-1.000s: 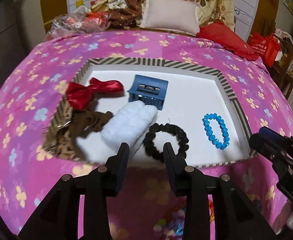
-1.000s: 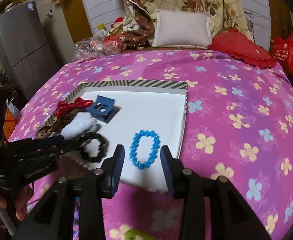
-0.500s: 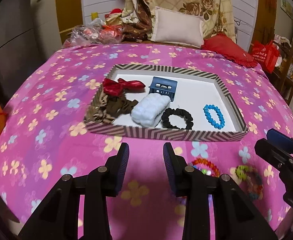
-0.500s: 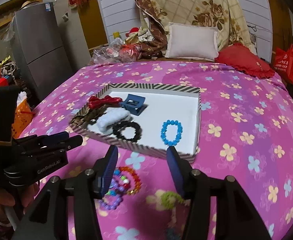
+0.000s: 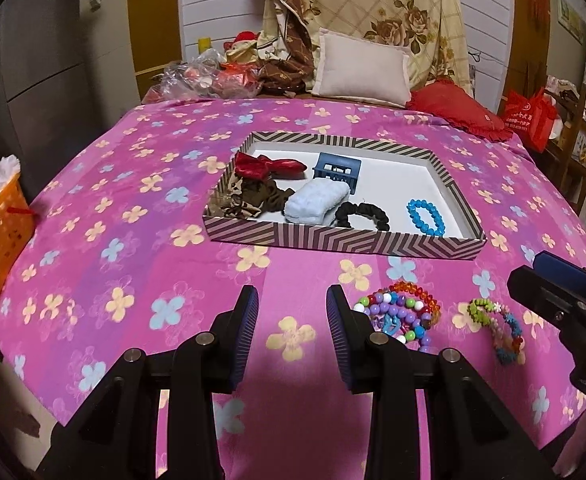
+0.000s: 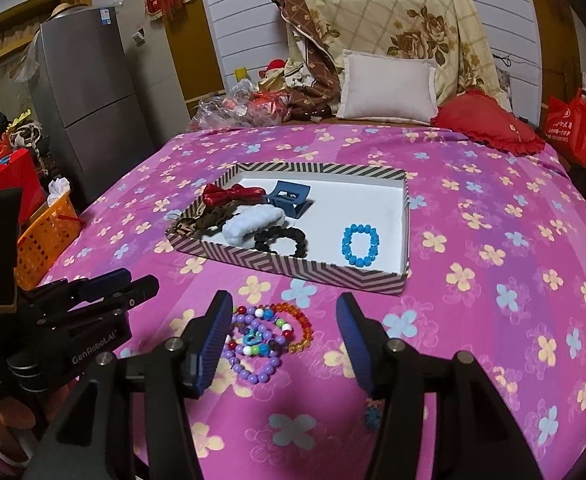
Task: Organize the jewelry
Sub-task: 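Lift both tools out of the box back over the bracelet pile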
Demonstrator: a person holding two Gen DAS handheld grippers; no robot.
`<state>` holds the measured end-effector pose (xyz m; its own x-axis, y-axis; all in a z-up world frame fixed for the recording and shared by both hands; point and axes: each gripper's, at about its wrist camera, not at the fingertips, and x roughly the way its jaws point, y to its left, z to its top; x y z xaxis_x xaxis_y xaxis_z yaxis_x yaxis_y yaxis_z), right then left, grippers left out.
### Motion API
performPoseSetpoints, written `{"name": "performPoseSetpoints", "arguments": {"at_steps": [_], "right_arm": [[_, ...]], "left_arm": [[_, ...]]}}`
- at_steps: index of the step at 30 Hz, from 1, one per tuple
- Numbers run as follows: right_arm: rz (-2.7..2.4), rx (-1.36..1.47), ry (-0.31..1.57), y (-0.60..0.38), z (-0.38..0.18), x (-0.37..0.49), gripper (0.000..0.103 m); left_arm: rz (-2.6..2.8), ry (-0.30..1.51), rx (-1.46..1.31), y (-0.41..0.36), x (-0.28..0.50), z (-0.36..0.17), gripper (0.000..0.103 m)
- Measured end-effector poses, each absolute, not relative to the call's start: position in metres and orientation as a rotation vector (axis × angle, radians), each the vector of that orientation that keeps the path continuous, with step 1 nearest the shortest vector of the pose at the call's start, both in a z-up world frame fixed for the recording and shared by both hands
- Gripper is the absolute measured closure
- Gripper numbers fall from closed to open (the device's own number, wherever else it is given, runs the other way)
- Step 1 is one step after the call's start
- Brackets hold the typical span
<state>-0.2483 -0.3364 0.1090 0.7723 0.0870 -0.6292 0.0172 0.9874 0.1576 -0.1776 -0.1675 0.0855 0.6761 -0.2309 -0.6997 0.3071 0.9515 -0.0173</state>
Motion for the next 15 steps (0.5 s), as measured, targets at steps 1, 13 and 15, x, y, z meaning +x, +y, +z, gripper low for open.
{"name": "performPoseSetpoints", "arguments": {"at_steps": [1, 13, 15], "right_arm": [[0.037, 0.153, 0.686, -0.3349, 0.1095, -0.2498, 0.046], [0.042, 0.133, 0.682, -0.3285, 0.1110, -0.2567, 0.046], [0.043, 0.133, 0.684, -0.3285, 0.1110, -0.2570, 0.046]], "left_arm": [[-0.304, 0.769, 0.106, -0.1669, -0.1797, 0.0851, 0.068], [-0.310, 0.771, 0.103, -0.1659, -0.1863, 0.0831, 0.068], [-0.308, 0.773, 0.103, -0.1660, -0.1865, 0.0823, 0.068]]}}
